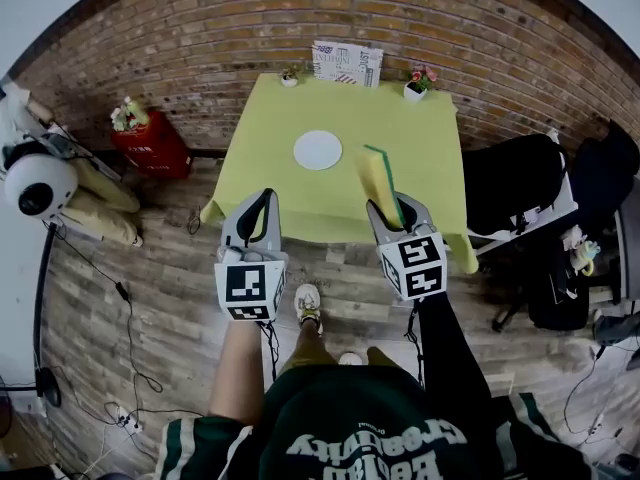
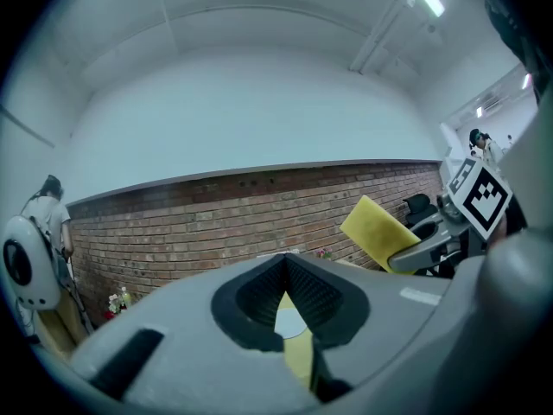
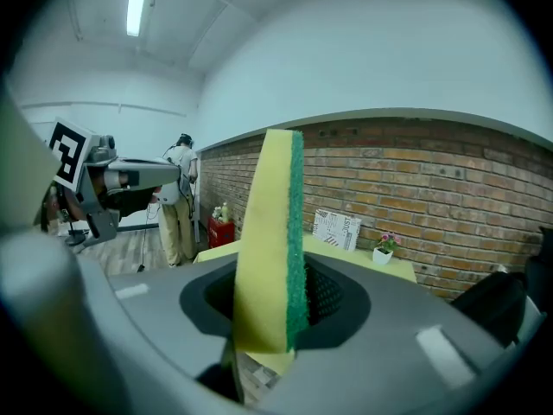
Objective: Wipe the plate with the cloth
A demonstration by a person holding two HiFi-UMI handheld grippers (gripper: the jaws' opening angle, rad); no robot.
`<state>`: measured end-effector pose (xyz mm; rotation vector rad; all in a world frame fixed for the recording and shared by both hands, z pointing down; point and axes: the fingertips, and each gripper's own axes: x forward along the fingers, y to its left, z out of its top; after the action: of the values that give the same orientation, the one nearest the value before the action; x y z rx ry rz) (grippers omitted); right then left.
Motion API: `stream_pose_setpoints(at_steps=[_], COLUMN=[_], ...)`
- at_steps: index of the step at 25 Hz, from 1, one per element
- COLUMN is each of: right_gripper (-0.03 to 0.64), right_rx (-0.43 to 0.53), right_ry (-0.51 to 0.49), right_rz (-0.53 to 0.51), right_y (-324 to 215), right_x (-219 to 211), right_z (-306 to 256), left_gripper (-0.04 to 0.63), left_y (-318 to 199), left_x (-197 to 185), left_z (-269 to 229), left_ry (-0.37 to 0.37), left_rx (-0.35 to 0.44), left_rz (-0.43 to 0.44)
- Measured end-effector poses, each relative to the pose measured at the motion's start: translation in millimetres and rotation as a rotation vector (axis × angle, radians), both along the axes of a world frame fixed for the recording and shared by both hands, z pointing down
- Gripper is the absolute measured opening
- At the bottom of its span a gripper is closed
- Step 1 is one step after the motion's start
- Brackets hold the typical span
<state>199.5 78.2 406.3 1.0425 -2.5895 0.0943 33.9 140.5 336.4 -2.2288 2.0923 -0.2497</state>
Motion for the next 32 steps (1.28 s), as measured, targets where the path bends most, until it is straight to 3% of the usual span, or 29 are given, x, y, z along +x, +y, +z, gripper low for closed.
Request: stream_pose_setpoints(at_steps=[6, 22, 32], right_gripper=[0.133, 0.137, 0.135], right_rx=[-0.069, -0.090, -0.071], right_ry=[-0.068, 0.025, 0.027], right_rz=[0.002, 0.036, 0.098], right_y=[-33, -125, -181], right_x=[-21, -91, -127], right_z=[0, 10, 8], left_gripper=[0.008, 0.008, 0.008], left_y=[-41, -150, -210], left_x=[-19, -82, -119], left_z=[4, 7, 10], left_ry=[0.007, 0.012, 0.021], left_rx=[-0.015, -0.043, -0.045], left_rz=[0.033, 0.126, 0.188])
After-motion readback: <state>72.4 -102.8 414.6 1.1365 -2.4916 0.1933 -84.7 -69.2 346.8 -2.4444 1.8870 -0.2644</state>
